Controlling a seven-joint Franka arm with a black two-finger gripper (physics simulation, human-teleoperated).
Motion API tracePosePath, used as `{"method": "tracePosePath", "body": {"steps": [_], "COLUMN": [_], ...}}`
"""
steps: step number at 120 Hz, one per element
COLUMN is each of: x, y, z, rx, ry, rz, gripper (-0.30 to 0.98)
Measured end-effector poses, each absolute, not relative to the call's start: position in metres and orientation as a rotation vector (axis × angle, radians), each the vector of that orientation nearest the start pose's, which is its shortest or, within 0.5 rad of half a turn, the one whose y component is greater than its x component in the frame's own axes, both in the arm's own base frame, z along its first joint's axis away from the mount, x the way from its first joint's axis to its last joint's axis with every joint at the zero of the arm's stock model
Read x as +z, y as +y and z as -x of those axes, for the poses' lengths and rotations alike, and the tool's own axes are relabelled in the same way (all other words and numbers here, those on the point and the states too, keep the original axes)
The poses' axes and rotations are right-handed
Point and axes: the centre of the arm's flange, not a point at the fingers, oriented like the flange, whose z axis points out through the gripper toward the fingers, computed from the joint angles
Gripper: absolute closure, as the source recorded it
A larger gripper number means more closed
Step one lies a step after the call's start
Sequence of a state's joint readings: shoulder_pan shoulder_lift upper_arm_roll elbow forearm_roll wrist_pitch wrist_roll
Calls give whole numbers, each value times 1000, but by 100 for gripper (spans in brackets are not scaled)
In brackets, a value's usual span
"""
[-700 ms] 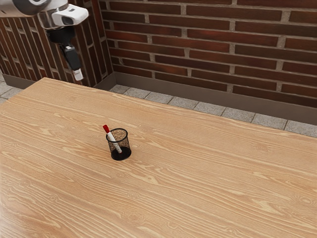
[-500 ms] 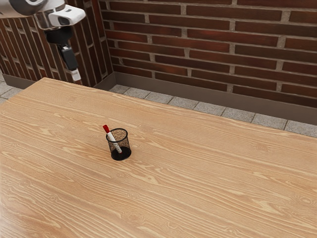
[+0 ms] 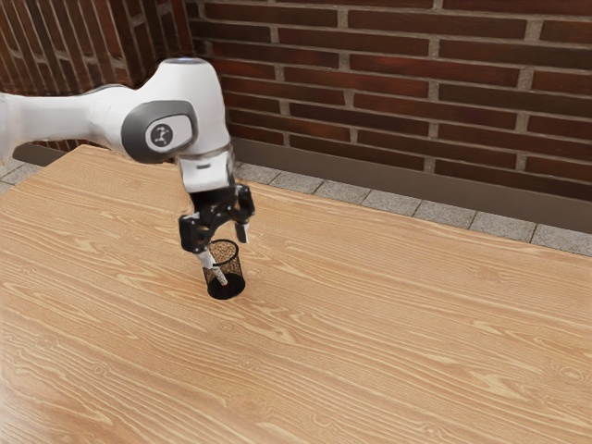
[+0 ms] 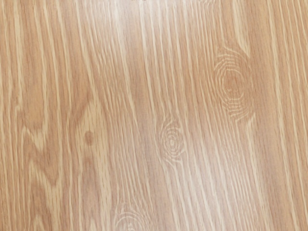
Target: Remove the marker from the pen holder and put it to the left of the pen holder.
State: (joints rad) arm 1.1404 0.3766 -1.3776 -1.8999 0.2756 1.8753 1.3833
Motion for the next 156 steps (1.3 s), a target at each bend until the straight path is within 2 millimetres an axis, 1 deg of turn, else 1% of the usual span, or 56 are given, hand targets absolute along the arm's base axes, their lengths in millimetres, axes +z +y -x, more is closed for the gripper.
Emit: {"method": "tracePosePath", "body": {"steps": [8,11,15,20,25,32,35,42,46,61,77,92,116,124,138,156], "x": [395,385,378,375,379,383,381,372,369,362,353,348,347,350,354,347], "y": [-42,-37,-30,-21,-13,-4,3,27,36,56,80,90,92,93,95,106], "z": [-586,-591,-600,-615,-627,-637,-639,-643,-643,-644,-643,-641,-640,-642,-645,-644], "rx": [-41,-49,-68,-93,-120,-154,-157,-144,-140,-134,-113,-119,-144,-154,-185,-190], "ry": [2605,2631,2650,2657,2655,2660,2658,2631,2618,2589,2523,2461,2395,2370,2332,2279], "rz": [2030,1985,1929,1868,1813,1763,1761,1796,1812,1848,1946,2059,2174,2197,2250,2335], "gripper": [0,0,0,0,0,0,0,0,0,0,0,1,19,24,29,34]}}
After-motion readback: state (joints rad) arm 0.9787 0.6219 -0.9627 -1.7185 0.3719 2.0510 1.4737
